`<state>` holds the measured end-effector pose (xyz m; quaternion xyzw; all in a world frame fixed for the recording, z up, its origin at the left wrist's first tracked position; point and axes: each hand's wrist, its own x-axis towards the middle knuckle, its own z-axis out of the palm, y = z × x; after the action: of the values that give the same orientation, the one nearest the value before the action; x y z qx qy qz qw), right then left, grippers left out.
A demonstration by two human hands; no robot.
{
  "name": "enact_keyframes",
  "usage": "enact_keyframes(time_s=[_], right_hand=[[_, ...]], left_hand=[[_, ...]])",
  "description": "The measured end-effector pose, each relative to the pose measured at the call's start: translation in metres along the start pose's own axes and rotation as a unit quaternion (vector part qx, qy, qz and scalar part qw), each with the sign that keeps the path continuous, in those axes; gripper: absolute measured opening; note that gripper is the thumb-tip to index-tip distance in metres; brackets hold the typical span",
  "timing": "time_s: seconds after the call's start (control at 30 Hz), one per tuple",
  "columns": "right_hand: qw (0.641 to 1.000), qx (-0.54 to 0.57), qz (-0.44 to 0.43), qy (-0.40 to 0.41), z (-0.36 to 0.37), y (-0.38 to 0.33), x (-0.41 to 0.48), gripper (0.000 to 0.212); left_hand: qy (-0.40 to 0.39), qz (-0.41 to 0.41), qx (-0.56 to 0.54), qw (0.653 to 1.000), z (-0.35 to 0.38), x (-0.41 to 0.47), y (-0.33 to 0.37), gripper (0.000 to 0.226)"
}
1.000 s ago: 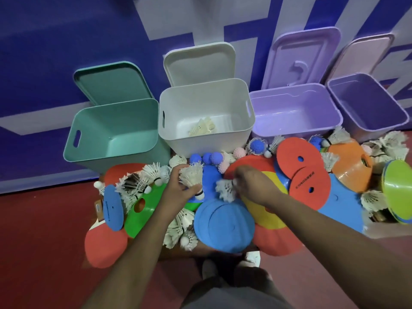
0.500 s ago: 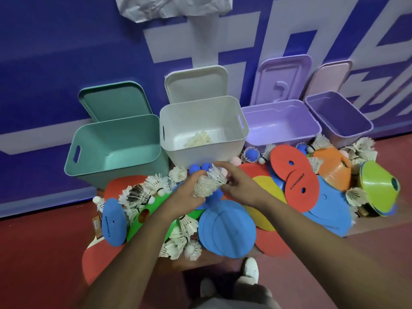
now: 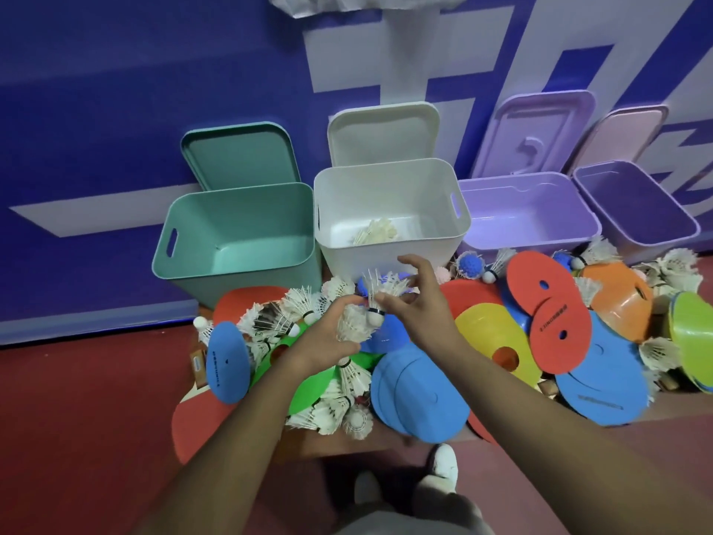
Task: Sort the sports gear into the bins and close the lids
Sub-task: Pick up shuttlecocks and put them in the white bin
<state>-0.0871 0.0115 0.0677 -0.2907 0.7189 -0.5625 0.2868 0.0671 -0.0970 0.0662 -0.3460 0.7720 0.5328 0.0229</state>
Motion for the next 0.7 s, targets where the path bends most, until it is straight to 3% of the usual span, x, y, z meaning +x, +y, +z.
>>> enact_keyframes(time_s=[0.1,0.17,0.33,0.43,0.57,0.7], right_hand=[[0.998,-0.046,-0.034,0.011,0.014,0.003,0.005,0.022],[0.993,-0.097,-0.064,-0.035,0.021,0.004,0.005,0.011],[0.953,-0.190,-0.132,-0.194,0.040,0.000,-0.004,0.022],[0.961,-0.149,-0.085,-0.219,0.043,-0.003,0.000,0.020],[0.978,-0.061,-0.048,-0.193,0.051,0.000,-0.001,0.008],[0.989,-0.005,-0.034,-0.146,0.049,-0.008,0.005,0.023]], left_hand=[[0.011,-0.017,-0.021,1.000,-0.009,-0.004,-0.011,0.065],[0.001,-0.015,-0.046,0.999,-0.012,-0.006,-0.018,0.064],[0.056,-0.011,-0.087,0.995,-0.015,-0.007,-0.028,0.052],[0.070,-0.009,-0.090,0.993,-0.017,-0.013,-0.027,0.041],[0.125,-0.023,-0.090,0.988,-0.019,-0.012,-0.031,0.028],[0.167,-0.015,-0.094,0.981,-0.028,-0.011,-0.033,0.026]])
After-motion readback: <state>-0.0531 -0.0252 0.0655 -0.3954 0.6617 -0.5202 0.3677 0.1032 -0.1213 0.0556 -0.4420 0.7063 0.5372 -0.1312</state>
